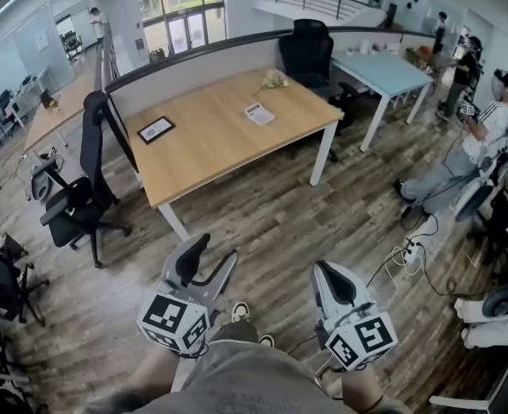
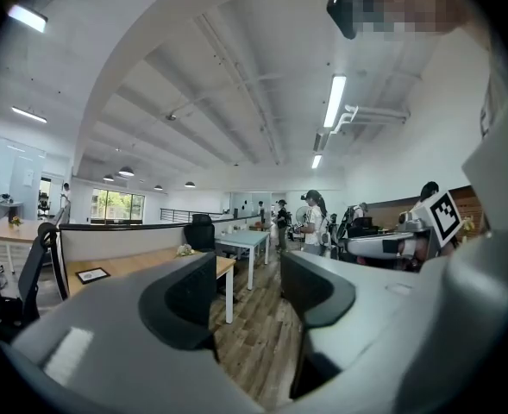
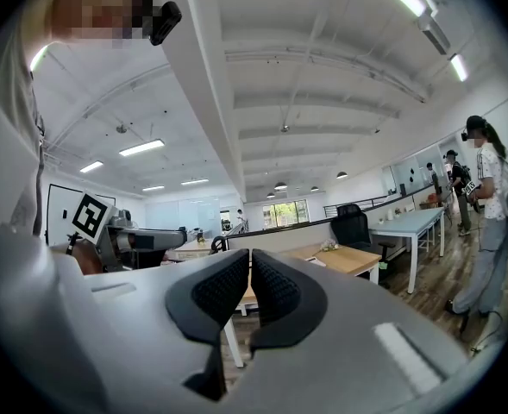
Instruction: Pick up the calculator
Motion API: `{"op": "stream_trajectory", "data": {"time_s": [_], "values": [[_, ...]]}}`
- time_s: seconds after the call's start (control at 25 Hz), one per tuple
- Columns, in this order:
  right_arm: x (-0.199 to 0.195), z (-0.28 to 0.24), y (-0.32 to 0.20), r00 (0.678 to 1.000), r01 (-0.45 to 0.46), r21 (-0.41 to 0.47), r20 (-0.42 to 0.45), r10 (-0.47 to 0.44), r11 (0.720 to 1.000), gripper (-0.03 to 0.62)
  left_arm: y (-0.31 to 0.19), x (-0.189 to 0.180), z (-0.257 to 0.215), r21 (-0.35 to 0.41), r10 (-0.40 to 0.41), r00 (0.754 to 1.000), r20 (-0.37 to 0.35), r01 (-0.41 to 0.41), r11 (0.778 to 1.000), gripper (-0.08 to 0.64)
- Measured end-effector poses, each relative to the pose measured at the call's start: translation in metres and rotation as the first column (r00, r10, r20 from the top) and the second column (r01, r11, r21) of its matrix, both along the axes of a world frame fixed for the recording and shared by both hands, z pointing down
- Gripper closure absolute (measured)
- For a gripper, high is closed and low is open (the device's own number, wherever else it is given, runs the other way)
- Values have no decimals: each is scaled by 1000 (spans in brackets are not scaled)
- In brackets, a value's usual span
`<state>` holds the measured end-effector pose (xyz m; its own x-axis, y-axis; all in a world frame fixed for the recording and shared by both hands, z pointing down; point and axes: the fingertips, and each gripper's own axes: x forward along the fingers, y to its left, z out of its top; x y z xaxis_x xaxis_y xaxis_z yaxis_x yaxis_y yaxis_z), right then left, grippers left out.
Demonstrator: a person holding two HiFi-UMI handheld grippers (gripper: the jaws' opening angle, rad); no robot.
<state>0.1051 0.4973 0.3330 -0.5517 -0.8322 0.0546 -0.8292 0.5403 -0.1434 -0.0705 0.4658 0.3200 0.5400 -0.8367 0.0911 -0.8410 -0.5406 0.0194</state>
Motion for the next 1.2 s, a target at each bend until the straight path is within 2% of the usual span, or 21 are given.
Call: {"op": "stream_trajectory", "data": {"time_s": [0.24,0.56,0.88,1.2], "values": [[4,7,-21,1000,-1,2,-8,1,1000,572,-20,5,9,-6,9,1000,11,-9,1000,327],[0,11,-74,1000,-12,-7,-25,12,1000,572,-71,6,15,-26,34,999,10,-34,999,327],[-10,21,-160,1000,-8,-38,-29,7,999,574,-153,-8,17,-37,22,1000,4,-21,999,327],[-39,10,-256,999,7,-55,-35,-9,998,572,-245,-33,13,-63,22,1000,20,-20,998,327]]}}
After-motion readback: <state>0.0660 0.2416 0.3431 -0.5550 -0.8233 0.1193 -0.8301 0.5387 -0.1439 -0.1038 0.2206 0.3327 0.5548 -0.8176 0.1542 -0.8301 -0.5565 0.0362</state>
